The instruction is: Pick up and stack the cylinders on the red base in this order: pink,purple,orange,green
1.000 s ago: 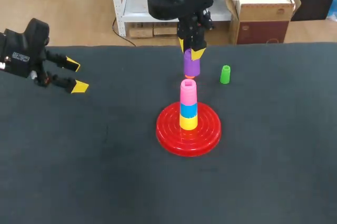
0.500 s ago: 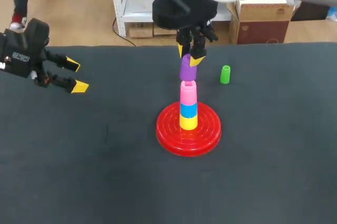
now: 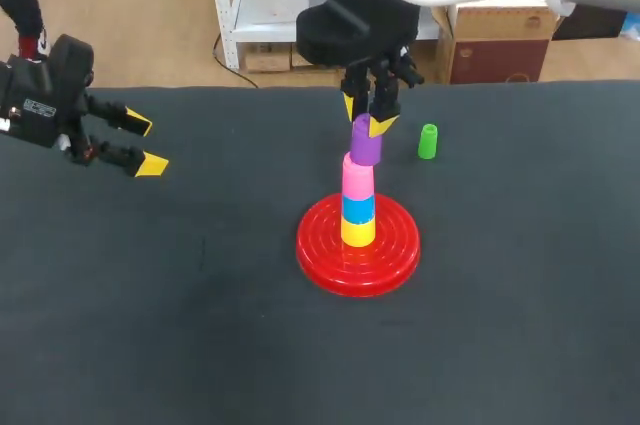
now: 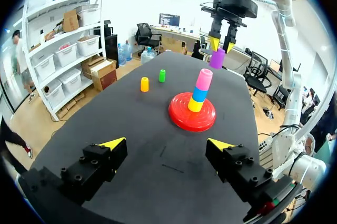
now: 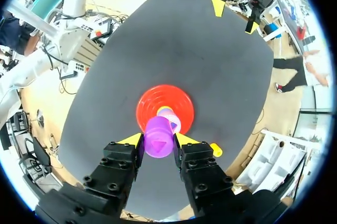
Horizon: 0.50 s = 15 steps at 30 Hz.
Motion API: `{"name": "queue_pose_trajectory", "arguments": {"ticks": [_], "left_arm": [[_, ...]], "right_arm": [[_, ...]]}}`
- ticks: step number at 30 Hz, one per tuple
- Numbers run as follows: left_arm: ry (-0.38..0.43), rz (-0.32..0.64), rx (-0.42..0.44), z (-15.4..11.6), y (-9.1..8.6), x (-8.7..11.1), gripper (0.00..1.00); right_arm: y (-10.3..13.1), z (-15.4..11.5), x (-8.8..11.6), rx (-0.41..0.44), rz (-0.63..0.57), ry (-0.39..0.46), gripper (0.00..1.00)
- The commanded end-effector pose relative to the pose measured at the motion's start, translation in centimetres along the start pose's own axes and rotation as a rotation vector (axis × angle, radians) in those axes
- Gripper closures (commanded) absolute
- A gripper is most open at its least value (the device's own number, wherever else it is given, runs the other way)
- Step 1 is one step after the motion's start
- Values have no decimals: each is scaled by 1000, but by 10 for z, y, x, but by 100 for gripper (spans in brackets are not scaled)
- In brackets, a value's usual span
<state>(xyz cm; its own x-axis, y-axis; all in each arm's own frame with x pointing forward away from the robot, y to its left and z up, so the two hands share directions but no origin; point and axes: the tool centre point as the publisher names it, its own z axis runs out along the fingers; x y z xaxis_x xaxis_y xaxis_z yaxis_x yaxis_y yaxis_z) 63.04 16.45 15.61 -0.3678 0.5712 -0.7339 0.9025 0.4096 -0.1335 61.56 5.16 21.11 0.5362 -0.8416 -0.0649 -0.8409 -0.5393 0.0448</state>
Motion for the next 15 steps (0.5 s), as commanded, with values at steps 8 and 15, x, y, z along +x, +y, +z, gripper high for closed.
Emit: {"name": "queue_pose_trajectory", "arguments": {"ticks": [8,15], "left_arm": [[-3,3,0,0,0,2,0],[-3,3,0,0,0,2,0]], "right_arm": [[-13,7,2,-53,-10,31,100],[-16,12,-2,-66,-22,30,100]]}}
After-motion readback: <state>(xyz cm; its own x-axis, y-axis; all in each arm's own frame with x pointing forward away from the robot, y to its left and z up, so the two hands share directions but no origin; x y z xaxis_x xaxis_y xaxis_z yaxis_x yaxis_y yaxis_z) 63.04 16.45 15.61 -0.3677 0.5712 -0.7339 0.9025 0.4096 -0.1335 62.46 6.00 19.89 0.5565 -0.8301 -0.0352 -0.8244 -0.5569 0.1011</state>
